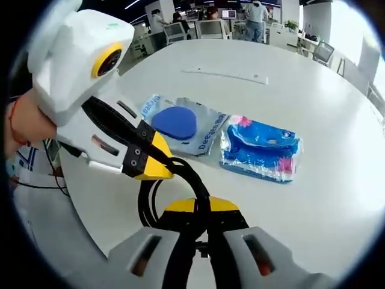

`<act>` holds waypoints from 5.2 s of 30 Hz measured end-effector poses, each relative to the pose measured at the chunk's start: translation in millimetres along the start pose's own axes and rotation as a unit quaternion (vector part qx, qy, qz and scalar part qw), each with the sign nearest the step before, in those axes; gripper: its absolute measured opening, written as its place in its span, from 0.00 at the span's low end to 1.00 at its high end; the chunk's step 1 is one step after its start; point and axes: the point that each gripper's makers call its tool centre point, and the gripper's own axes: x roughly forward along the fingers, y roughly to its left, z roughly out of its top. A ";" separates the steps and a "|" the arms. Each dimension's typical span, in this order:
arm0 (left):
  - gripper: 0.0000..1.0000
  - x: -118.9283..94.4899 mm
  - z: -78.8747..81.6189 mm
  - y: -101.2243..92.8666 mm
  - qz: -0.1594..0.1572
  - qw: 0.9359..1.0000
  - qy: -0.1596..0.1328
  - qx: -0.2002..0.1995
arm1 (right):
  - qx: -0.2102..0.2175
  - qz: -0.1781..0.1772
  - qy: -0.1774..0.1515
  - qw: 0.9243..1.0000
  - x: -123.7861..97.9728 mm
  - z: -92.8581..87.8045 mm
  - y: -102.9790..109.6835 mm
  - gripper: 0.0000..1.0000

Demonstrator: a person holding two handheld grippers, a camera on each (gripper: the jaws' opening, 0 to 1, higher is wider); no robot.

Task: Arrange the tabletop items into an orderly group along one side of the table until the central work area is clear of visible clutter.

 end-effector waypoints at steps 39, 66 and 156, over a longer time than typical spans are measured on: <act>0.06 43.8 -2.1 7.5 0.011 0.999 0.033 0.017 | 0.012 -0.006 0.016 1.000 34.1 -24.6 -26.4 0.03; 0.12 42.4 -6.3 13.0 0.017 0.999 0.031 0.016 | 0.003 -0.015 0.017 1.000 38.0 -26.3 -30.2 0.08; 0.45 -51.7 -1.4 15.3 0.021 0.996 -0.076 -0.030 | -0.006 0.006 -0.081 0.997 -17.3 25.8 3.3 0.62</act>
